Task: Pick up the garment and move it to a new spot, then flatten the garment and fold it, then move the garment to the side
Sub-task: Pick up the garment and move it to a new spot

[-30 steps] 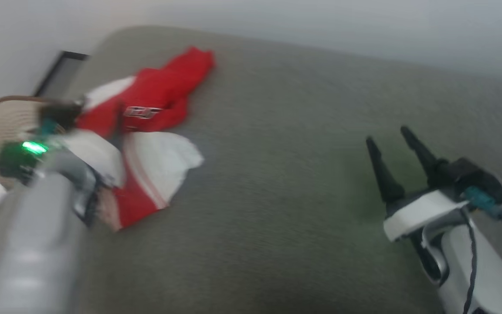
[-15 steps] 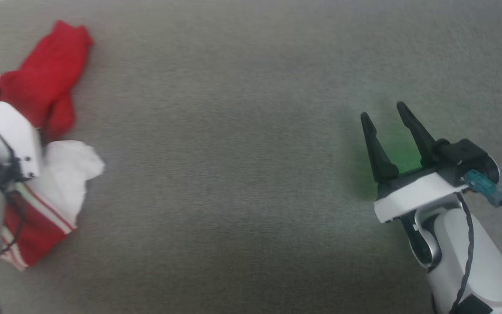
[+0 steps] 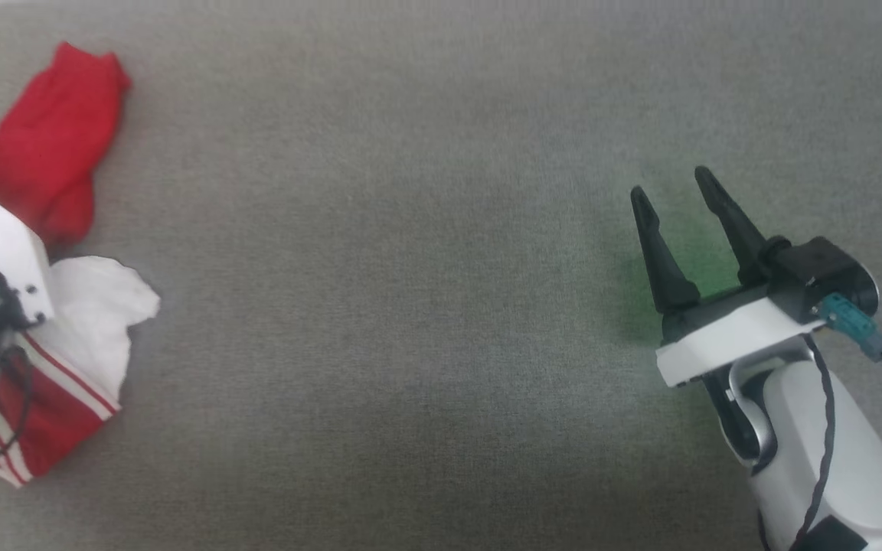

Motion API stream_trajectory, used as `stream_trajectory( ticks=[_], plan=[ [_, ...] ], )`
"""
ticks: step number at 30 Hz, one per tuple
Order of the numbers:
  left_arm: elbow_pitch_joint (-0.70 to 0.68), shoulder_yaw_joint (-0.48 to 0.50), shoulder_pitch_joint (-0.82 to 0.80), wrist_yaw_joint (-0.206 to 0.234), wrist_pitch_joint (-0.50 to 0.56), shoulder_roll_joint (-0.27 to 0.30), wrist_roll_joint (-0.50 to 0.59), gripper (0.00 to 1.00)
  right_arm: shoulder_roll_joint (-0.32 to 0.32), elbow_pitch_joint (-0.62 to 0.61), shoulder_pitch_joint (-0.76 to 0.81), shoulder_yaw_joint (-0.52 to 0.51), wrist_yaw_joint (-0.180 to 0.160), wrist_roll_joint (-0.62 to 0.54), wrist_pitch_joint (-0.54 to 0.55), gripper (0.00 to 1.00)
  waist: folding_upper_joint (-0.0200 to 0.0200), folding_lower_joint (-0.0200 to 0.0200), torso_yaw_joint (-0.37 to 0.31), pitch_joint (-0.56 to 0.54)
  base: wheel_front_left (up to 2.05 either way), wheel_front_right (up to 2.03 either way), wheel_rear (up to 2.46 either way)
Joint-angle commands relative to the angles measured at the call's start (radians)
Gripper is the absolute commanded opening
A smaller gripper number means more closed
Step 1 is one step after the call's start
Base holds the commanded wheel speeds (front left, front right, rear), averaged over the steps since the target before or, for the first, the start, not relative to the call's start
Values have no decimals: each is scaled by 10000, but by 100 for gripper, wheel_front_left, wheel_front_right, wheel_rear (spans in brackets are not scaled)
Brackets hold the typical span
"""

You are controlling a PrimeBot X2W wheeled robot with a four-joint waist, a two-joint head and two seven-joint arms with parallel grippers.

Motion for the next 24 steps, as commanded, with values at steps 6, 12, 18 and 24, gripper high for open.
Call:
stream_trajectory(
  ticks=[6, 12, 18, 24],
  plan=[
    [96, -317, 462, -72, -844, -282, 29, 0, 94, 237, 419, 42, -3, 27, -26, 100, 0, 0, 363, -1342, 0, 0, 0],
    [-1166, -1375, 406, -75, -1399, -977, -616, 0, 376, 406, 902, -35, -3, 64, -26, 100, 0, 0, 302, -2284, 0, 0, 0],
    [-3512, -3219, 712, -78, -862, -1242, -1926, 0, 590, 326, 1178, -366, -3, 183, -26, 100, 0, 0, -304, -2400, 0, 0, 0],
    [-6167, -5104, 657, -75, -156, -1039, -3005, 0, 801, 138, 1301, -773, -3, 292, -26, 100, 0, 0, -1418, -2138, 0, 0, 0]
  ],
)
